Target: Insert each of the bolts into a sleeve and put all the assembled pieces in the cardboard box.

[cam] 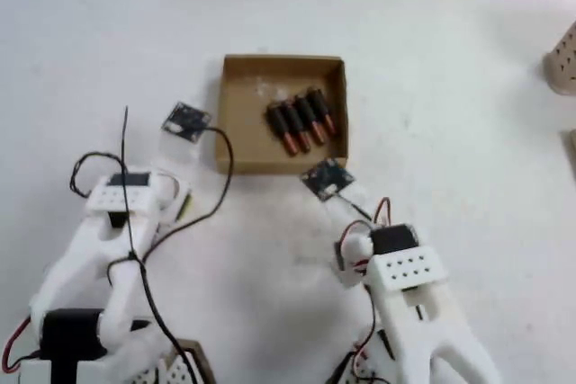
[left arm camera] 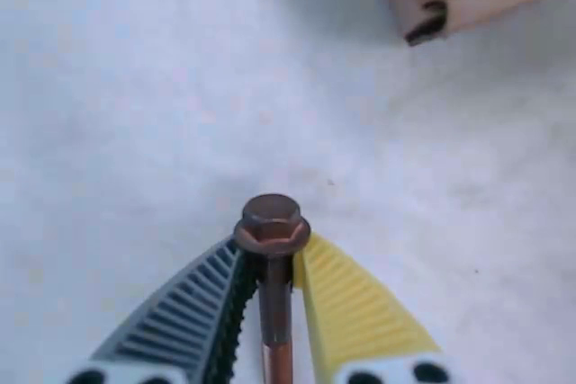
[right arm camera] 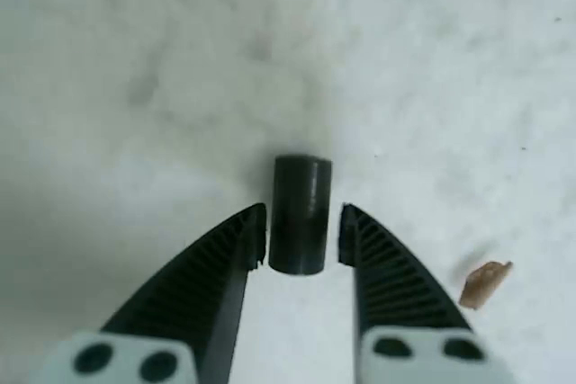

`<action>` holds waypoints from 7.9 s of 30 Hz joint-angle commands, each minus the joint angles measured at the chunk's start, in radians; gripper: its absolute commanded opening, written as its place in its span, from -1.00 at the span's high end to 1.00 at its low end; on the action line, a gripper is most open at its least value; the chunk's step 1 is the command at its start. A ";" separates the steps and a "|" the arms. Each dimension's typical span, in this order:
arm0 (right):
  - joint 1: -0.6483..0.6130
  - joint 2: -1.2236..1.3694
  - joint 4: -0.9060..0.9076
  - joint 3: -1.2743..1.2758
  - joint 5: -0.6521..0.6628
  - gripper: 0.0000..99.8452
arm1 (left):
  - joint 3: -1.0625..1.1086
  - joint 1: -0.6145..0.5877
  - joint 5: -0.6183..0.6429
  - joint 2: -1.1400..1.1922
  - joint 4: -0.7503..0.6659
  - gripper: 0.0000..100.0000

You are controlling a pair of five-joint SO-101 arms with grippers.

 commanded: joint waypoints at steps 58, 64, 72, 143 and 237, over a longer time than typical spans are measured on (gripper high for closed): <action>-0.096 -0.005 -0.128 -0.167 -0.334 0.97 | -0.003 -0.016 0.008 -0.048 -0.026 0.95; -0.148 -0.007 -0.532 -0.011 -0.333 0.97 | -0.003 -0.016 0.008 -0.048 -0.026 0.95; -0.148 -0.007 -0.905 0.164 -0.336 0.97 | -0.003 -0.016 0.006 -0.048 -0.026 0.95; -0.315 1.141 -2.784 0.204 -0.338 0.97 | 0.002 -0.012 0.002 -0.050 -0.052 0.95; -0.394 1.052 -2.743 0.417 -0.488 0.97 | 0.535 0.544 0.578 -1.388 -0.437 0.95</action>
